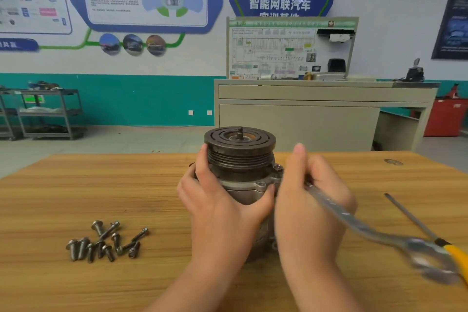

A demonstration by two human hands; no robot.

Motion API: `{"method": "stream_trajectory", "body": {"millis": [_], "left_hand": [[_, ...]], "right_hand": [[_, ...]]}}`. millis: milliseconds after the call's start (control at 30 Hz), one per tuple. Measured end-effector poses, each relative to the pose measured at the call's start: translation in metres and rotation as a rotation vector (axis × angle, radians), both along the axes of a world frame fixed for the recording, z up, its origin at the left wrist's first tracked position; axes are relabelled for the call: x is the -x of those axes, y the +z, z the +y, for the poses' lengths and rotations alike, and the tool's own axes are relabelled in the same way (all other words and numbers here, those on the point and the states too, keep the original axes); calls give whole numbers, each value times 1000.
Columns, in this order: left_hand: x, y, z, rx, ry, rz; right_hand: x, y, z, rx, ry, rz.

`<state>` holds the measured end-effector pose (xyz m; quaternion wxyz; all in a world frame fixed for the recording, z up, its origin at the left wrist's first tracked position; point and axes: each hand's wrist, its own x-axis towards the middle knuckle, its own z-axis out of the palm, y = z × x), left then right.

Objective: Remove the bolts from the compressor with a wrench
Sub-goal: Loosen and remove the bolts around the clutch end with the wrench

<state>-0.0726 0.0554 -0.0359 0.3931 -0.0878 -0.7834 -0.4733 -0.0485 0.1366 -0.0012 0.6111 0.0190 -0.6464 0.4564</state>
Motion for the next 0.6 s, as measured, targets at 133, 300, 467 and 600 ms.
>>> {"method": "stream_trajectory", "body": {"millis": [133, 300, 467, 600], "left_hand": [[0, 2, 2, -4, 20, 20], [1, 0, 1, 4, 25, 18], [2, -1, -1, 10, 22, 9], [2, -1, -1, 6, 16, 10]], "right_hand": [[14, 4, 40, 442, 426, -236], [62, 25, 74, 608, 1093, -698], [79, 31, 80, 588, 1358, -826], [65, 30, 86, 813, 1435, -475]]}}
